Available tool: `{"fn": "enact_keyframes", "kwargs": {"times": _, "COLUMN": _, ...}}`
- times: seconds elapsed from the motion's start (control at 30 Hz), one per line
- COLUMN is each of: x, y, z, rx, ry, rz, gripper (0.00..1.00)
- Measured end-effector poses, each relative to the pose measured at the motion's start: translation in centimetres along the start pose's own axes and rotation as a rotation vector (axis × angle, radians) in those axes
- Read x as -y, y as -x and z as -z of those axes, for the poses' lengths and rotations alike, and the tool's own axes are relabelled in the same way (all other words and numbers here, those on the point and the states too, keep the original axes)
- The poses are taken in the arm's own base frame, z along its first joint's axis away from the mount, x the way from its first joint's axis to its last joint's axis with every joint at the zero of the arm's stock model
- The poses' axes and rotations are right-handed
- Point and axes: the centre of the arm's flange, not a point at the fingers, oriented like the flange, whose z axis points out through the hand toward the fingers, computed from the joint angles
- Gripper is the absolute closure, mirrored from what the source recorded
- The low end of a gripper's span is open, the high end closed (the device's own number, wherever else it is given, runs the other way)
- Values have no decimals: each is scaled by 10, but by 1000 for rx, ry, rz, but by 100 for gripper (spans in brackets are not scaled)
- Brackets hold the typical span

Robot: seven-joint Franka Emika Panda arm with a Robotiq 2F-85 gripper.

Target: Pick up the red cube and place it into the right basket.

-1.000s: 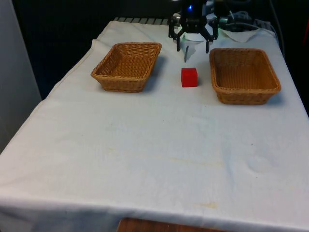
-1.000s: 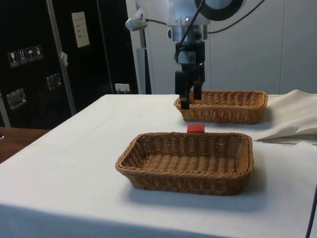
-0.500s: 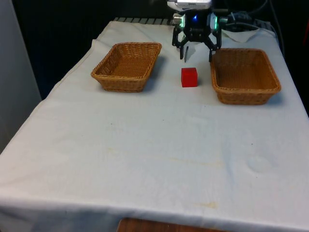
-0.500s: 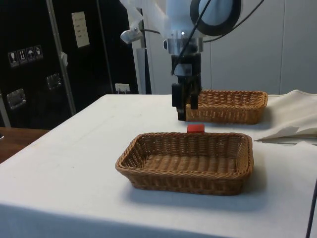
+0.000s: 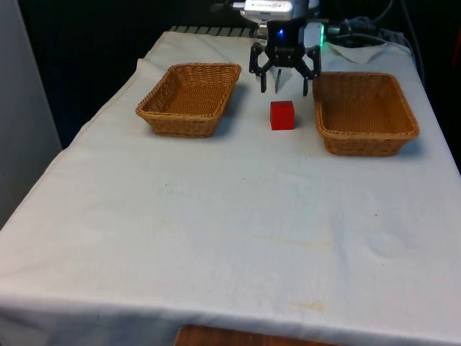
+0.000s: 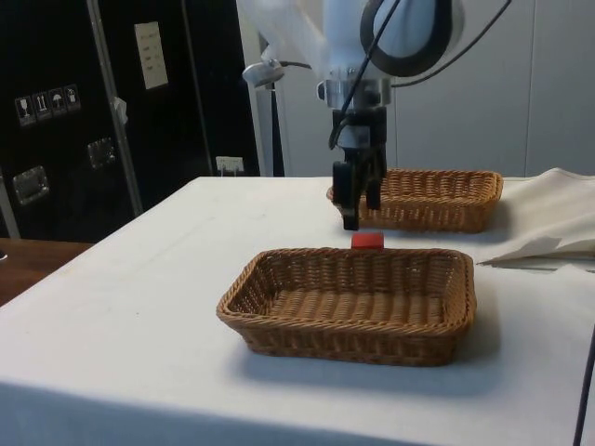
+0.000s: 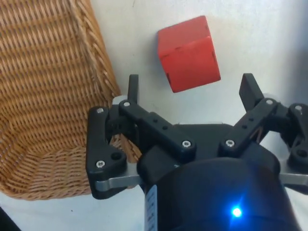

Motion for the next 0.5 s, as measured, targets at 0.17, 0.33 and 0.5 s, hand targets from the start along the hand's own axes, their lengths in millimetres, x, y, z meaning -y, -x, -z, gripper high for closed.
{"fn": "enact_keyframes", "kwargs": {"times": 0.17, "x": 0, "y": 1, "z": -8, "rx": 3, "ry": 1, "rz": -2, "gripper": 0}}
{"fn": "enact_keyframes", "kwargs": {"times": 0.33, "x": 2, "y": 3, "z": -20, "rx": 5, "ry": 12, "rz": -2, "gripper": 0}}
{"fn": "enact_keyframes", "kwargs": {"times": 0.5, "x": 2, "y": 4, "z": -25, "rx": 12, "ry": 17, "rz": -1, "gripper": 0}}
